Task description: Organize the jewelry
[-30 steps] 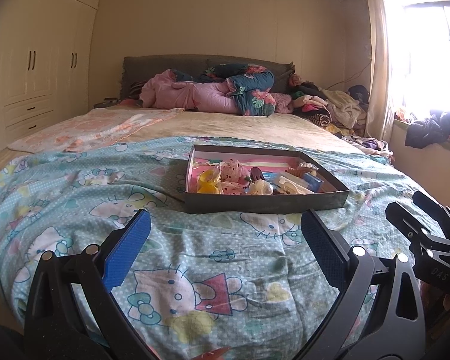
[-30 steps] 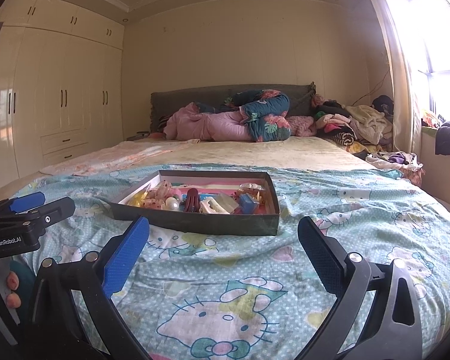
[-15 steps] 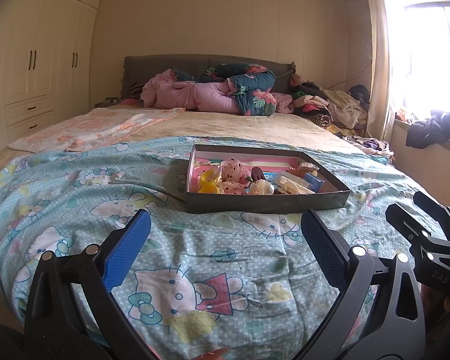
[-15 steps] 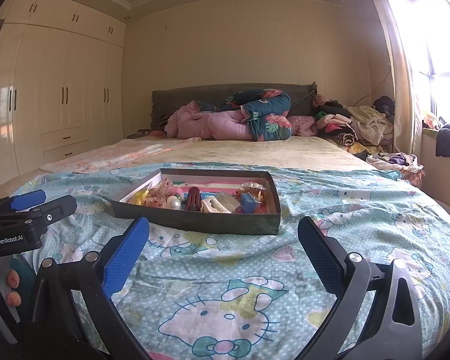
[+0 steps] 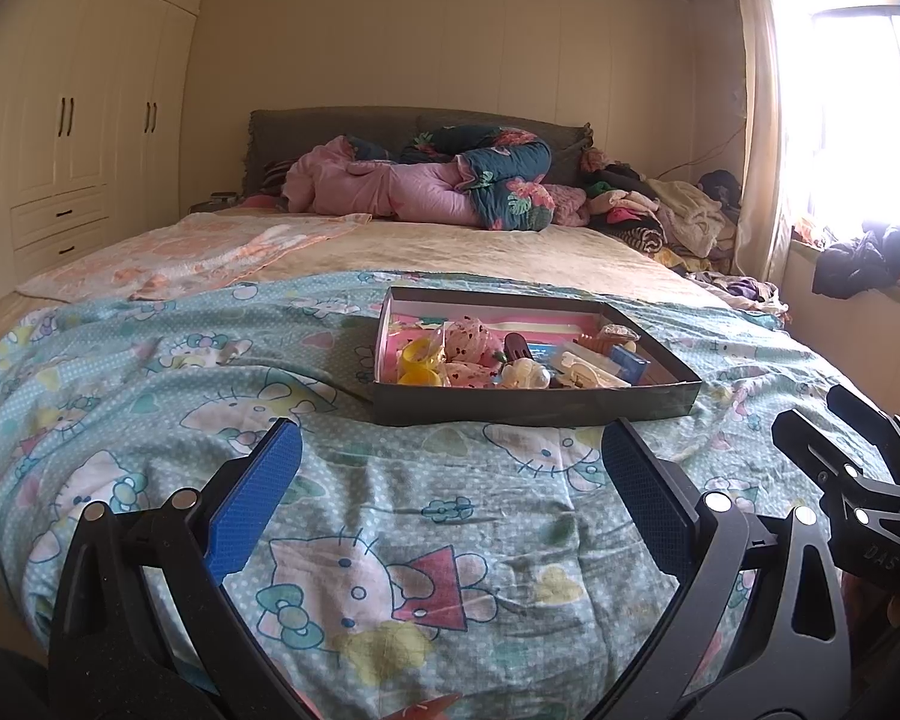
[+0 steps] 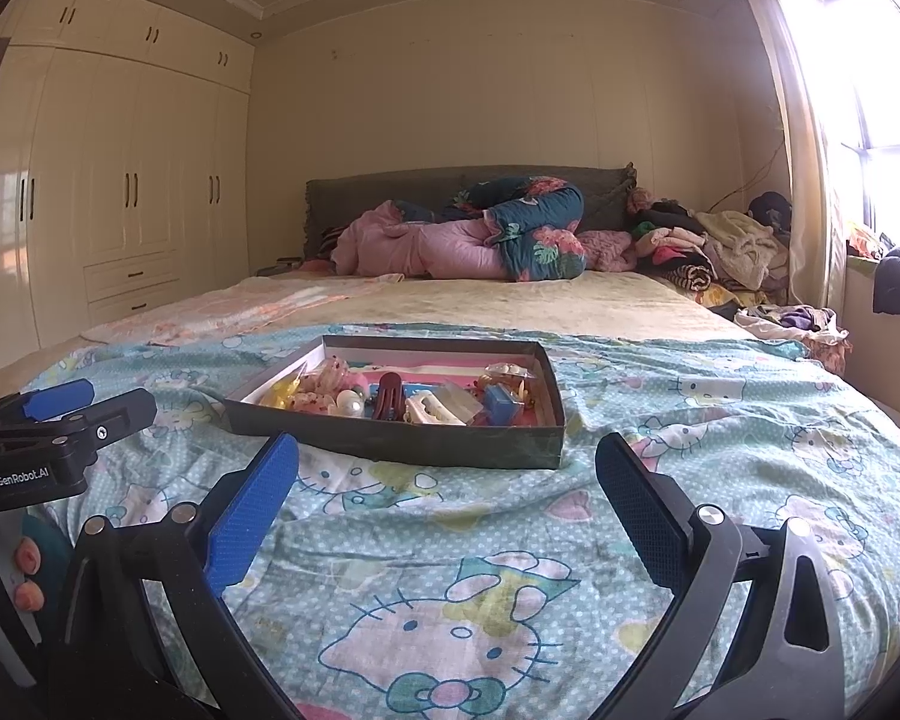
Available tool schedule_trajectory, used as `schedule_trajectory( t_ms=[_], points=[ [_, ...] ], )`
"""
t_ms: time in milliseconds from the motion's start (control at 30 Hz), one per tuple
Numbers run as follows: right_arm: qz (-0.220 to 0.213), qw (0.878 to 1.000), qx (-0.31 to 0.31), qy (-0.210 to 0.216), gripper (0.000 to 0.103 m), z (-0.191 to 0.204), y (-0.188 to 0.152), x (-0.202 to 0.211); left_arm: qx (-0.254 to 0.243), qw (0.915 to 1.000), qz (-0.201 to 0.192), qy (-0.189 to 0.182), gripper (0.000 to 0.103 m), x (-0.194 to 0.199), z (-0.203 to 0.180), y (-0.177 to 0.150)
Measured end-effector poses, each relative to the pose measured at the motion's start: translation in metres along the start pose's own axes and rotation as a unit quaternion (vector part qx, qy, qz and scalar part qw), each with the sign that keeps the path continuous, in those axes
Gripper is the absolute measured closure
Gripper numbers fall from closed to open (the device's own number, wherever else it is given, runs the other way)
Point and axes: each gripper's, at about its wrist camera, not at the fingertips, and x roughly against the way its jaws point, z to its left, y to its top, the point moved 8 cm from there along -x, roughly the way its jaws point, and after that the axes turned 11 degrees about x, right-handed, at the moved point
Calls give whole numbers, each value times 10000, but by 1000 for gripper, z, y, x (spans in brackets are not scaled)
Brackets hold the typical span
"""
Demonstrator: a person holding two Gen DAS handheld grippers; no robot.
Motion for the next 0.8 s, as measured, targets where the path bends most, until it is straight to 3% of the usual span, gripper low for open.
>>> schedule_trajectory(
  t_ms=[800],
  points=[
    [17,10000,32,54,6,5,-1,-2,9,10000,-1,-4,11,0,1,0]
  ],
)
